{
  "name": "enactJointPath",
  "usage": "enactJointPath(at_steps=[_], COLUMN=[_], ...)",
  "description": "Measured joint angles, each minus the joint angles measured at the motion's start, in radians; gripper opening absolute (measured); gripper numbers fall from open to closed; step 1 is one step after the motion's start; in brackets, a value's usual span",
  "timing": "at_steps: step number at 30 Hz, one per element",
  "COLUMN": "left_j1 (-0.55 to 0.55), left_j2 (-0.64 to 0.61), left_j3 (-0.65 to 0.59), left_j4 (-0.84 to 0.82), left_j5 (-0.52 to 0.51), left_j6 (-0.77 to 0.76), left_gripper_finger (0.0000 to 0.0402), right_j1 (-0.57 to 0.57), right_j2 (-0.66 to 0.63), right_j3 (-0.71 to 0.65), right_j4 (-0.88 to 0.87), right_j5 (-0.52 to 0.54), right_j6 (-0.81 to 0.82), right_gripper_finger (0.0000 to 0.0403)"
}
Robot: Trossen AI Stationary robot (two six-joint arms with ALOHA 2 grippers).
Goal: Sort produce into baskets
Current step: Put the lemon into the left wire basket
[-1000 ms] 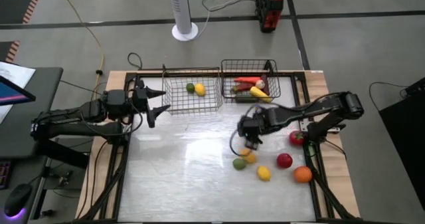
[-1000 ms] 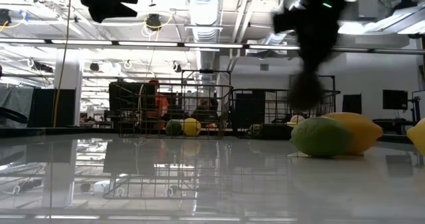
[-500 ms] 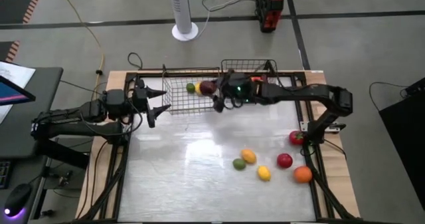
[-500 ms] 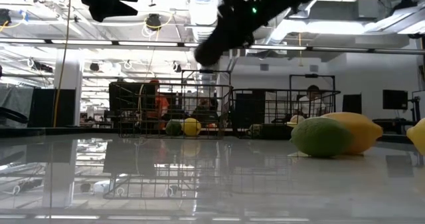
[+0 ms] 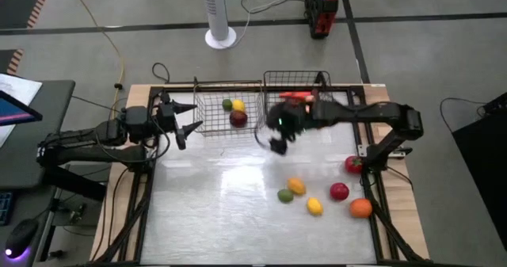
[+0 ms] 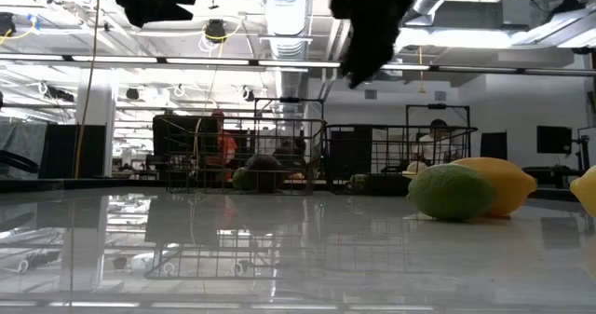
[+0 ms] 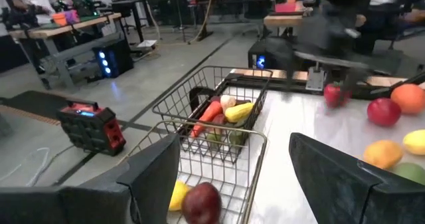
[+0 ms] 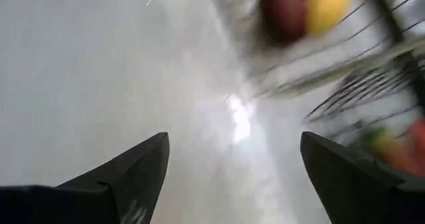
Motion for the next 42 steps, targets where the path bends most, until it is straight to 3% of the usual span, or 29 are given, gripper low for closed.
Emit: enactJointPath(at_steps=[7,13,17,24,33,42], left_j1=[0.0,0.0,0.0,0.0,0.0,0.0], left_j2=[0.0,0.0,0.0,0.0,0.0,0.0], left_j3=[0.0,0.0,0.0,0.0,0.0,0.0], left_j4=[-0.004,-0.004,-0.005,-0.043,-0.046,-0.045], left_j5=[-0.002,-0.005,0.003,0.007,0.006,0.003], left_j6=[0.005,-0.012,-0.026,-0.042,-0.045,-0.043], left_gripper_finger=[0.0272,0.0272,0.0272,0.0272,0.0272,0.0272], right_j1=[0.186,0.345,0.391,0.378,0.34,0.213], right_j2=[-0.019,-0.021,-0.021,-0.02,-0.024,-0.019], right_j3=[-0.211,-0.282,-0.322,-0.456,-0.494,-0.317], right_j4=[-0.044,-0.047,0.013,0.18,0.21,0.254], right_j5=[-0.062,-0.11,-0.108,-0.102,-0.048,0.115], right_j6=[0.229,0.363,0.405,0.442,0.402,0.135], right_gripper_finger=[0.0363,0.0357,0.0342,0.0309,0.0277,0.0225])
